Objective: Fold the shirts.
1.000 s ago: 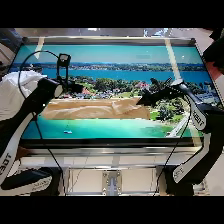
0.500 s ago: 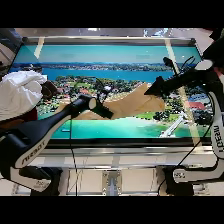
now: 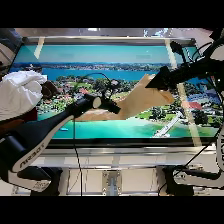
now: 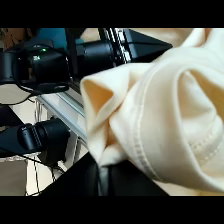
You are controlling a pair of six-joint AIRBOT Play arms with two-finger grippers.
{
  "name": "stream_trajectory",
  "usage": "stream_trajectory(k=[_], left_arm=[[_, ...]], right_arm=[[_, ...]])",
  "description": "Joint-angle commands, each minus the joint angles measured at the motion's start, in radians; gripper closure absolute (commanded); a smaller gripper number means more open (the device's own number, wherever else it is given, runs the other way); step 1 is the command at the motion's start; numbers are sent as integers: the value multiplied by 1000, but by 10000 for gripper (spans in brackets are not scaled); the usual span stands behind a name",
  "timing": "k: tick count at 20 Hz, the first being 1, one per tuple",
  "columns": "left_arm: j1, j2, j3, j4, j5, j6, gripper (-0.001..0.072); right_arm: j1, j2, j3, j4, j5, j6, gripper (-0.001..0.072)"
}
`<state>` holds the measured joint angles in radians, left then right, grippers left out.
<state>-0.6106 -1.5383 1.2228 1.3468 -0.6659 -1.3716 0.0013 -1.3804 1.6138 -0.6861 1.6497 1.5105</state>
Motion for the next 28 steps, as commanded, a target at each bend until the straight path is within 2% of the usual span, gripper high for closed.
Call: stream_trajectory(k=[1,3,6,7,8,9,11,12,14,16,18,19,20,21,23,25,27,28], left_arm=[[161,164,13,245,-235,-1,697],[280,284,13,284,-315,-1,697],[436,444,13,283,-319,-2,697],[476,488,13,284,-320,-11,697],[511,525,13,284,-320,-29,697],[543,560,13,284,-320,-35,697],[586,609,13,284,-322,-35,697],[597,624,13,284,-325,-35,697],[600,636,13,284,-333,-35,697],[600,630,12,275,-348,-35,697],[600,625,-1,269,-349,-39,697],[600,622,-8,267,-349,-48,697],[600,618,-15,265,-349,-64,697],[600,612,-24,265,-349,-69,697],[600,602,-47,265,-349,-88,697],[600,593,-74,265,-349,-95,697],[600,584,-94,265,-348,-95,697],[600,579,-100,265,-349,-95,697]], right_arm=[[170,-15,29,-3,-141,69,702],[329,-50,30,-2,-315,77,702],[567,-135,30,-2,-639,74,683],[628,-163,30,0,-739,74,452],[670,-180,31,10,-807,74,154],[691,-185,38,16,-834,74,79],[675,-183,99,-10,-797,66,80],[642,-183,153,-76,-740,64,83],[541,-183,266,-293,-540,71,99],[416,-183,318,-543,-329,134,99],[281,-195,279,-668,-180,150,101],[222,-206,238,-656,-144,149,109],[158,-220,175,-610,-129,145,163],[103,-239,109,-531,-136,135,175],[13,-296,-39,-280,-212,45,174],[-14,-364,-151,-82,-300,-41,157],[2,-428,-198,32,-349,-123,90],[21,-461,-198,62,-364,-138,90]])
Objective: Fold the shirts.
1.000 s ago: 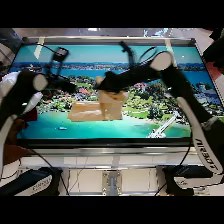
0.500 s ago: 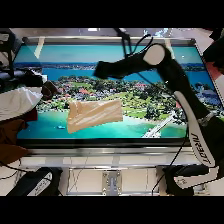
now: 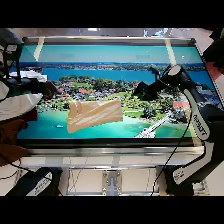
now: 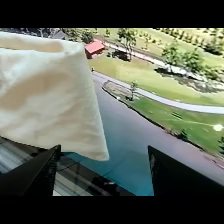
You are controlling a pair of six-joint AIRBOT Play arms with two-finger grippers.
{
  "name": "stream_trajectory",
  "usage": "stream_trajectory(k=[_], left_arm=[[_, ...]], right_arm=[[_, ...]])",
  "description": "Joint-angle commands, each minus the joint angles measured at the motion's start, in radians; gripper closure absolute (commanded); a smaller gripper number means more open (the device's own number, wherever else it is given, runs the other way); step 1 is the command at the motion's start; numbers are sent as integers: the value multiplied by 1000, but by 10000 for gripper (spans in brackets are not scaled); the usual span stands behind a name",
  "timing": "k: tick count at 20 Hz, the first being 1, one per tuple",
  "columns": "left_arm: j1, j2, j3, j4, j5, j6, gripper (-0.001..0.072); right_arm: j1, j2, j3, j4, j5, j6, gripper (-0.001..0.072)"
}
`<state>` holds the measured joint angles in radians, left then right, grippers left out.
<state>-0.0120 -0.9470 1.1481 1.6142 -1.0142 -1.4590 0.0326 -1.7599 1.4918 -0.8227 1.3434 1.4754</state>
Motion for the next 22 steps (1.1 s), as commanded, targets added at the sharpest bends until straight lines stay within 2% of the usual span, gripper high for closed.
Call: stream_trajectory(k=[1,8,9,10,13,14,16,17,20,22], left_arm=[[1,-18,-27,-3,-1,-8,697],[1,-22,-28,-2,0,-8,697],[1,-22,-28,-2,0,-8,697],[1,-22,-28,-2,0,-8,697],[1,-22,-28,-2,0,-8,697],[1,-22,-28,-2,0,-8,697],[1,-22,-28,-2,-1,-8,697],[1,-22,-28,-2,-1,-8,697],[1,-22,-28,-2,-1,-8,697],[1,-22,-28,-2,0,-8,697]], right_arm=[[11,-106,-76,219,-76,-111,91],[204,-203,-76,239,-132,-135,102],[229,-208,-76,274,-131,-139,147],[256,-208,-75,323,-131,-163,297],[303,-204,-23,445,-104,-208,674],[302,-203,24,444,-70,-214,697],[263,-201,143,364,24,-204,697],[228,-192,203,287,71,-165,697],[68,-117,338,-58,188,-17,697],[-61,-37,358,-232,228,31,697]])
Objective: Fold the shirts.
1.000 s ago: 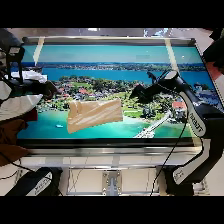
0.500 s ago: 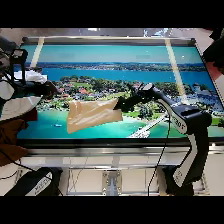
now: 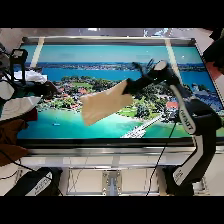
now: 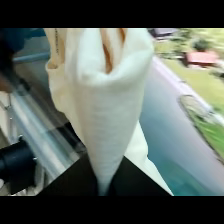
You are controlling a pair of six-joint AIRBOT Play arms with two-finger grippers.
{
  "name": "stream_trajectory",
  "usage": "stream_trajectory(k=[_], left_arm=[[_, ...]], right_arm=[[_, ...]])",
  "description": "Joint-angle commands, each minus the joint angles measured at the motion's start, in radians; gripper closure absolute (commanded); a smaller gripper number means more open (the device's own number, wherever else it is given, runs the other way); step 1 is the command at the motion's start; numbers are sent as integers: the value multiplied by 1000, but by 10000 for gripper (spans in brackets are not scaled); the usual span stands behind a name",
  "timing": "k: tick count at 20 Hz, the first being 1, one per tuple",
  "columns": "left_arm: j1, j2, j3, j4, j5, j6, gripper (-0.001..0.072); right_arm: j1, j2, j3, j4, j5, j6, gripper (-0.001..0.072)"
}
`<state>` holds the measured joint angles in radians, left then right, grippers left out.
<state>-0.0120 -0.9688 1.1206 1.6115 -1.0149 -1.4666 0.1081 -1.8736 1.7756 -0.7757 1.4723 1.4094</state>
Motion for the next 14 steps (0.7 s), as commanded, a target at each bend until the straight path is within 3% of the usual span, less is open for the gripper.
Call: stream_trajectory(k=[1,4,8,10,14], left_arm=[[1,0,0,1,0,0,697],[1,0,0,1,0,0,697],[1,0,0,0,0,0,696],[1,0,0,0,0,0,696],[1,0,0,0,0,-1,697]], right_arm=[[-211,125,74,-355,109,107,697],[-431,254,72,-532,138,120,697],[-712,400,-29,-636,142,120,698],[-822,468,-158,-639,118,119,698],[-950,617,-629,-655,-73,117,697]])
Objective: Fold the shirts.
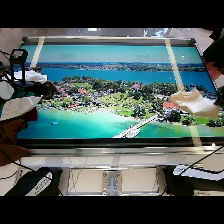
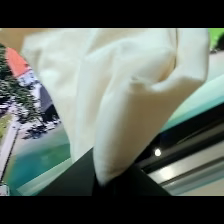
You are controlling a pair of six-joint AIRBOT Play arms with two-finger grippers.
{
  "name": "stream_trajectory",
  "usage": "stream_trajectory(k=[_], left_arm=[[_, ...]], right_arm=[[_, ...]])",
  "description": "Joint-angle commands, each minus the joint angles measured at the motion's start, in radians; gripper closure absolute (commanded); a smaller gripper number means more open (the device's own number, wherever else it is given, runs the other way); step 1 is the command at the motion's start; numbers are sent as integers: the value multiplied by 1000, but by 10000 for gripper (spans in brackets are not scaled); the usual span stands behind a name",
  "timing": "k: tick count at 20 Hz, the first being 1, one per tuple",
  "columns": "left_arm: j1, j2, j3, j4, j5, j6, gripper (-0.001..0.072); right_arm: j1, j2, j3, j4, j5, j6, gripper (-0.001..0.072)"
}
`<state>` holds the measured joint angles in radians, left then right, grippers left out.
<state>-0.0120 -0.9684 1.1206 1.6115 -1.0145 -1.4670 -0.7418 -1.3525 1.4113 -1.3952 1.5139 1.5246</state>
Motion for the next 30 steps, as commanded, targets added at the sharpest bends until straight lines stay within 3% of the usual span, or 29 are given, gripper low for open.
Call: stream_trajectory(k=[1,4,5,7,8,10,12,13,14,16,18,23,30], left_arm=[[1,-1,0,0,0,0,697],[1,-1,0,0,0,0,697],[1,-1,0,0,0,0,697],[1,-1,0,0,0,0,697],[1,-1,0,0,0,0,697],[1,-1,0,0,0,0,697],[1,-1,0,0,0,0,696],[1,-1,0,0,0,0,697],[1,-1,0,-9,0,0,697],[1,-1,0,-54,0,0,697],[1,-1,0,-99,0,0,697],[1,-1,0,-132,-81,0,696],[1,-1,0,-132,-116,0,697]], right_arm=[[-115,129,-397,-58,-158,3,698],[-164,216,-704,-116,-233,5,695],[-181,240,-734,-126,-217,5,646],[-201,294,-690,-124,-130,5,368],[-201,325,-629,-122,-81,5,300],[-201,390,-438,-68,-4,5,304],[-196,446,-258,79,-11,17,327],[-182,473,-197,235,-39,-2,545],[-154,494,-166,391,-53,-64,686],[-47,518,-155,639,-53,-259,698],[102,511,-155,686,-30,-333,699],[378,500,-155,474,-56,-340,696],[408,501,-155,516,-93,-322,696]])
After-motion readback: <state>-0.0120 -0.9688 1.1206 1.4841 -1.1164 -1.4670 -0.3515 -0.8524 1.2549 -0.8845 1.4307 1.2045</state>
